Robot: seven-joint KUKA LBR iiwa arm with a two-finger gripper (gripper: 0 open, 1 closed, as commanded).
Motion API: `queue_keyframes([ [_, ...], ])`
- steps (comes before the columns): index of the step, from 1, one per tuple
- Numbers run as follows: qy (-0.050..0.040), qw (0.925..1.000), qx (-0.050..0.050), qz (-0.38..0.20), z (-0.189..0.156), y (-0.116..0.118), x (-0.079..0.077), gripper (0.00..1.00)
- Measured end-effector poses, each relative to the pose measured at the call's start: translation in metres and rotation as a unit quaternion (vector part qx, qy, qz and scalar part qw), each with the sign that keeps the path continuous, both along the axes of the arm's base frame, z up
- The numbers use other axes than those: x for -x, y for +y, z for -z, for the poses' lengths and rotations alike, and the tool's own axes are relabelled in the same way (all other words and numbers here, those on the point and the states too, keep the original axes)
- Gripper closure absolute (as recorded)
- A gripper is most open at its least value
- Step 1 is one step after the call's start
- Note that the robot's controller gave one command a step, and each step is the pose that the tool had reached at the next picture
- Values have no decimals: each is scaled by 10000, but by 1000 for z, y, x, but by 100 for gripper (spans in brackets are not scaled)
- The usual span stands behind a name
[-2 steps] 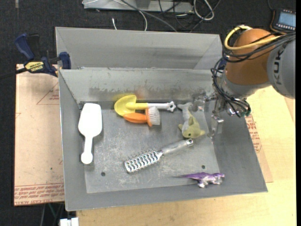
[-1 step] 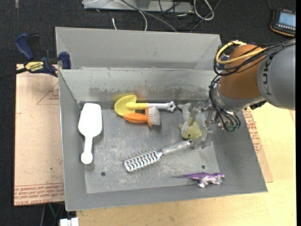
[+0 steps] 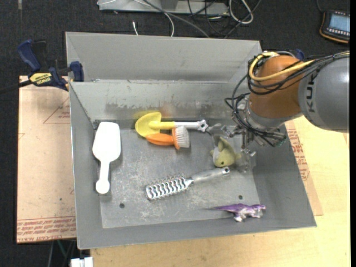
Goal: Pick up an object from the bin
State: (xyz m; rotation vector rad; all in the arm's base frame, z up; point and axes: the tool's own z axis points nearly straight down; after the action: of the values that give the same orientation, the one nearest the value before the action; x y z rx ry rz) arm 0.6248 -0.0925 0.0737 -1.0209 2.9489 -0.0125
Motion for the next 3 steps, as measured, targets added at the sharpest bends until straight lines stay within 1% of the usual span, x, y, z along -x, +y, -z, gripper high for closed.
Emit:
queue_keyframes([
  [1, 43, 9640, -66, 2659, 0, -9, 16, 100],
  [2, 43, 9642, -64, 2652, 0, -9, 15, 100],
  [3, 74, 9643, -61, 2648, -13, -9, 18, 100],
])
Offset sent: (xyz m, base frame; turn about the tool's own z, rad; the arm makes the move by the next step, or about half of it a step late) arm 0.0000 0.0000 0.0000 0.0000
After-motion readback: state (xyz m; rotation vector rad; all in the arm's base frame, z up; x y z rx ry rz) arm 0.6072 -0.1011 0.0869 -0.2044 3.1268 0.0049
